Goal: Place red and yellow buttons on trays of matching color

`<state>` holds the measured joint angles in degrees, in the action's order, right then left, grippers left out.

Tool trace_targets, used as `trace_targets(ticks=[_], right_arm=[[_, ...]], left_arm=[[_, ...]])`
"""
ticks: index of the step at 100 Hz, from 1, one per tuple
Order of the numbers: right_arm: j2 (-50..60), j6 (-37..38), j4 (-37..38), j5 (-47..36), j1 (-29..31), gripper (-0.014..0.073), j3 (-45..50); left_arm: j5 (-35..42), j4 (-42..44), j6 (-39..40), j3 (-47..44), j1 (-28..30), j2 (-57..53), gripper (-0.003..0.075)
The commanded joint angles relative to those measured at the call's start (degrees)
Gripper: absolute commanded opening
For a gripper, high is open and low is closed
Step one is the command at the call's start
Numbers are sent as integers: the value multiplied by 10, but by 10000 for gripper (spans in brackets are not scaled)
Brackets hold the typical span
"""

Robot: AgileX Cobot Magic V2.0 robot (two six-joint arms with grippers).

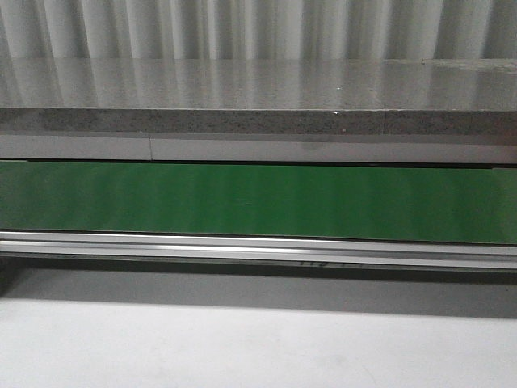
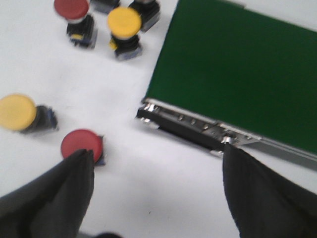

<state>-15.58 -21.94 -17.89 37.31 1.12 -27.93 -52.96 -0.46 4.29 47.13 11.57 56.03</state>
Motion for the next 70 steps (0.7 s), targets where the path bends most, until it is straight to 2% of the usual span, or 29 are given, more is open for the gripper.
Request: trace_targets(ticks=[1,19,49,70], right_arm=[[-5,-3,-9,-37,0,-65,-12],[-5,-3,-9,-37,0,-65,-12],[-5,-3,-9,-37,0,-65,-12],[-5,-3,-9,-37,0,-65,-12]], left_arm=[[-26,-2,8,23,39,27,533],[-53,-2,8,25,86,108,533],[-47,1,8,58,98,244,533],[-22,5,10,67,98,297,533]])
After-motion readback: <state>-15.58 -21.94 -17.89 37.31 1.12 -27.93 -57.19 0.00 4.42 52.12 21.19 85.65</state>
